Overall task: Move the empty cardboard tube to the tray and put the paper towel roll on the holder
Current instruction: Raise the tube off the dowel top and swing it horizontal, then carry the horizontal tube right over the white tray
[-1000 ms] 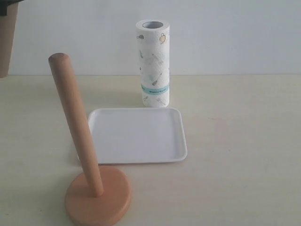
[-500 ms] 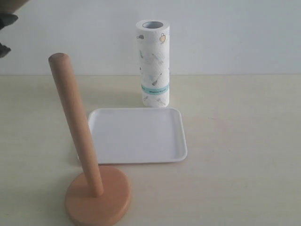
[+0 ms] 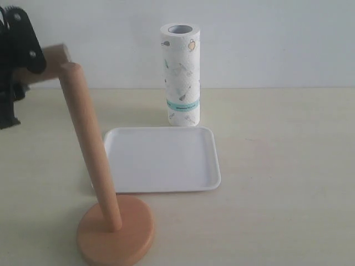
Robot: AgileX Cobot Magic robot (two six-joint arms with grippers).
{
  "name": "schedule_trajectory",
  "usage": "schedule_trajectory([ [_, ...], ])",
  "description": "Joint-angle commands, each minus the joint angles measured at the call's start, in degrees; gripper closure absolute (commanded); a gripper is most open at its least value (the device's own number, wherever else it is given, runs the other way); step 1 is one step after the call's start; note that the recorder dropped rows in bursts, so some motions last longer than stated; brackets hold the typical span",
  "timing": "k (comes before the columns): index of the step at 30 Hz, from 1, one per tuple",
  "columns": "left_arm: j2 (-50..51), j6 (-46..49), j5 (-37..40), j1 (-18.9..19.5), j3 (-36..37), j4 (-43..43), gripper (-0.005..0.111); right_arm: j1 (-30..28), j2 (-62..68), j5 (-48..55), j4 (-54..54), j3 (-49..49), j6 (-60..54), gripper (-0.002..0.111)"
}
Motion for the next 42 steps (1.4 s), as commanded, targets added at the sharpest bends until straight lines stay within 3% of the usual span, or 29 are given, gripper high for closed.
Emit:
schedule_trajectory([
  [1, 1.34, 17.7, 4.32, -0.83, -3.39, -25.63, 0.103, -0.16, -0.23, -0.32, 0.11, -0.04, 0.0, 0.106],
  [4, 1.83, 21.24, 7.59, -0.73, -8.66, -34.15, 0.103, -0.16, -0.23, -0.32, 0.11, -0.04, 0.0, 0.106],
  [12, 4.37, 41.69, 21.82, -0.73, -22.79, -55.4, 0.103, -0.16, -0.23, -0.32, 0.11, -0.04, 0.0, 0.106],
  [18, 8.31, 48.74, 32.47, -0.73, -34.42, -59.58, 0.103, -0.16, -0.23, -0.32, 0.11, -0.04, 0.0, 0.106],
  [24, 12.96, 63.17, 37.81, -0.73, -34.7, -62.03, 0.103, -0.16, -0.23, -0.32, 0.11, -0.04, 0.0, 0.106],
  [33, 22.68, 67.86, 32.29, -0.58, -34.7, -70.52, 0.103, -0.16, -0.23, -0.32, 0.11, -0.04, 0.0, 0.106],
  [42, 22.8, 67.99, 27.84, 3.9, -34.95, -78.54, 0.103, -0.16, -0.23, -0.32, 0.11, -0.04, 0.0, 0.106],
])
